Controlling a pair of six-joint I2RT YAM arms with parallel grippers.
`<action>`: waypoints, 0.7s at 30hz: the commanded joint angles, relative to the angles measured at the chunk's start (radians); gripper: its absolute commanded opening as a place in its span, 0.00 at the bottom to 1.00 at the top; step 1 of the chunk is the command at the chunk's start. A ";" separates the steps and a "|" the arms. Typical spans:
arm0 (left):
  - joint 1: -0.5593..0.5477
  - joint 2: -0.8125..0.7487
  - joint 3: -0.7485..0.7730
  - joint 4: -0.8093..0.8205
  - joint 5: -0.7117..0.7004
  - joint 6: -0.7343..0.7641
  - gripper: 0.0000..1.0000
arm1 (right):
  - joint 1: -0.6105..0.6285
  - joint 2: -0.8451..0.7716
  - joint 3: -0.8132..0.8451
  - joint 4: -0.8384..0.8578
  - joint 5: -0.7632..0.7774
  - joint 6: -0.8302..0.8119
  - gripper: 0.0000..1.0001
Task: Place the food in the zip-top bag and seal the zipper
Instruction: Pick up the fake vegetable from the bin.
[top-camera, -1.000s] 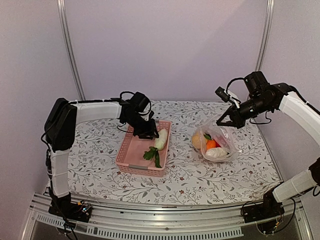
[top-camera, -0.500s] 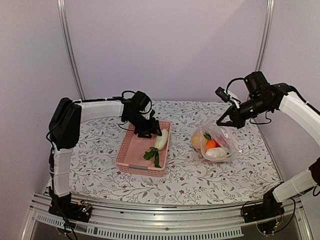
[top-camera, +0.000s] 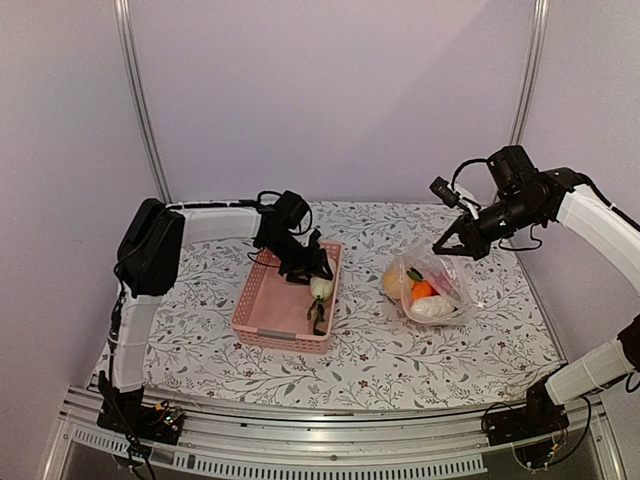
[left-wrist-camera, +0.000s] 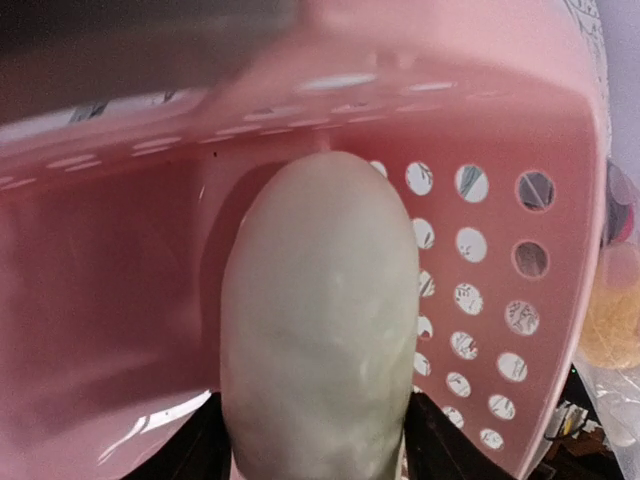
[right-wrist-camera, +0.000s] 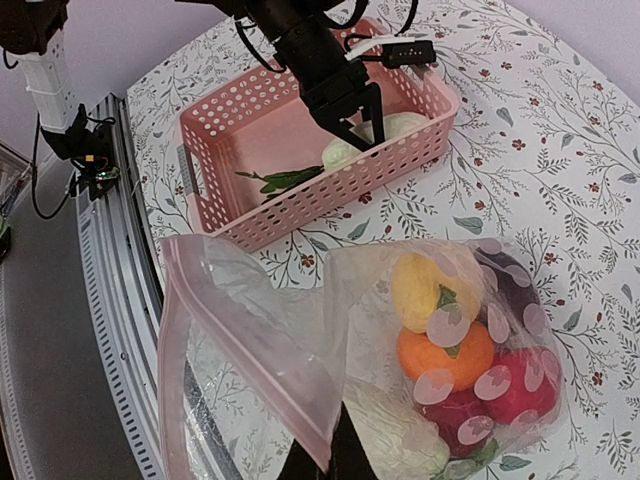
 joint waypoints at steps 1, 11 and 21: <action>-0.016 0.043 0.035 -0.021 0.032 0.004 0.56 | 0.001 0.006 -0.003 0.006 -0.001 -0.003 0.00; -0.008 -0.017 0.007 -0.019 -0.019 -0.002 0.40 | 0.001 -0.002 -0.016 0.007 0.008 -0.005 0.00; -0.001 -0.238 -0.134 0.007 -0.128 0.013 0.36 | 0.004 -0.005 0.007 -0.012 0.013 -0.006 0.00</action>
